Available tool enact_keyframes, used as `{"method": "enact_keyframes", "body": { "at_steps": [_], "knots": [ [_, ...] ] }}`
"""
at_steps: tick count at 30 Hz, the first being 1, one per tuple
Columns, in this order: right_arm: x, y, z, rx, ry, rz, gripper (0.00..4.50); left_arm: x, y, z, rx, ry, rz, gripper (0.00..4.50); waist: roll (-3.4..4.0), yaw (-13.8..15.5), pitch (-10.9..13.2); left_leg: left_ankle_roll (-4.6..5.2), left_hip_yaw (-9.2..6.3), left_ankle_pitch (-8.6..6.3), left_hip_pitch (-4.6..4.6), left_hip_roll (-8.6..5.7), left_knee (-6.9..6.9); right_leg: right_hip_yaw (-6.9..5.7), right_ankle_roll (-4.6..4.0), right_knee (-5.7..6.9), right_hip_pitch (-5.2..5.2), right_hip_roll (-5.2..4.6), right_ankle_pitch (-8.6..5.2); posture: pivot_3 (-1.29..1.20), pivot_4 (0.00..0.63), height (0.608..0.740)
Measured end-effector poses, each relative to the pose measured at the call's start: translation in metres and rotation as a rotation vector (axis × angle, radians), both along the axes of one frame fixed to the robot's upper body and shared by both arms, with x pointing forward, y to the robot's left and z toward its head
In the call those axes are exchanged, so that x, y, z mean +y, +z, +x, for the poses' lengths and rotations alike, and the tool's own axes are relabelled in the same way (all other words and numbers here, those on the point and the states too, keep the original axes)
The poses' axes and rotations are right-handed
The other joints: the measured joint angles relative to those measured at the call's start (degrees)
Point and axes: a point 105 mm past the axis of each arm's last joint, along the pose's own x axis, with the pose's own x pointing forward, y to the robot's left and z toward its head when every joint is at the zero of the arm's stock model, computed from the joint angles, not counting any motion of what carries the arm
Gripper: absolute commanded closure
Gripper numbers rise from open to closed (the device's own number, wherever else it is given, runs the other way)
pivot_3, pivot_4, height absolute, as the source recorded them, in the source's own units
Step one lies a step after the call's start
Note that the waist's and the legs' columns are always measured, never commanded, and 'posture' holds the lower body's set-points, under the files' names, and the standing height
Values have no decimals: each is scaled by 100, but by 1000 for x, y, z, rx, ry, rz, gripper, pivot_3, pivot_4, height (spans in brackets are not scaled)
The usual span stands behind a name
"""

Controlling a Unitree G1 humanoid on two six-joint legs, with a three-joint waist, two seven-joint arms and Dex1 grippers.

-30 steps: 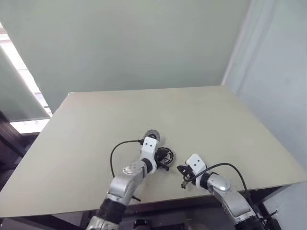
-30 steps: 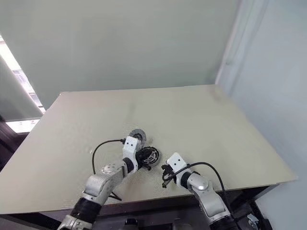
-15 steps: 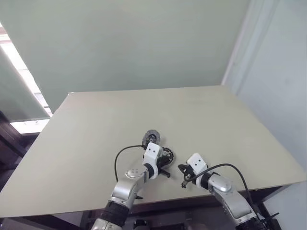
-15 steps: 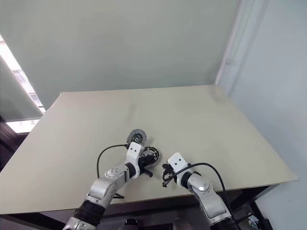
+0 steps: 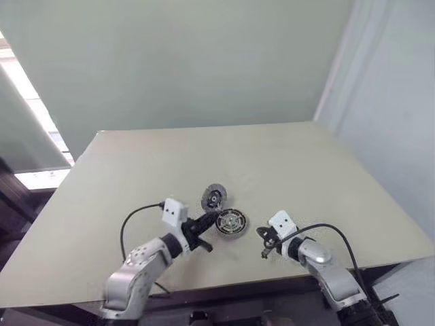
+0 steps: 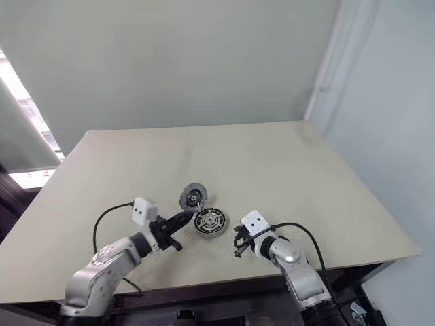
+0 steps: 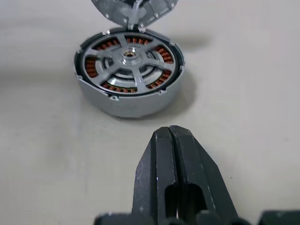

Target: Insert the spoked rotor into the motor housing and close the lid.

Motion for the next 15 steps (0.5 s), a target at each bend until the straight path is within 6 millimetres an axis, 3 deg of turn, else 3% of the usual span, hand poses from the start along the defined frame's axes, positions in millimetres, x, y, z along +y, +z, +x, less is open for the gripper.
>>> {"method": "enact_keyframes", "body": {
  "at_steps": [4,11,15],
  "knots": [
    [-1,2,-1,23,45,-31,2573,21,-10,-13,68,62,-19,4500,2,4,2,0,-5,0,0,3,4,-6,-1,0,0,0,0,0,0,740],
    [14,11,-6,-44,246,-141,70,35,-18,-18,102,126,4,4500,2,0,2,-1,1,0,3,3,1,-5,-1,-1,-1,0,0,0,0,740],
    [24,16,-11,-109,404,-253,28,43,-22,-19,110,158,13,4500,2,1,2,-1,0,0,3,3,-2,-7,-1,0,-2,0,0,0,0,740]
  ]
}}
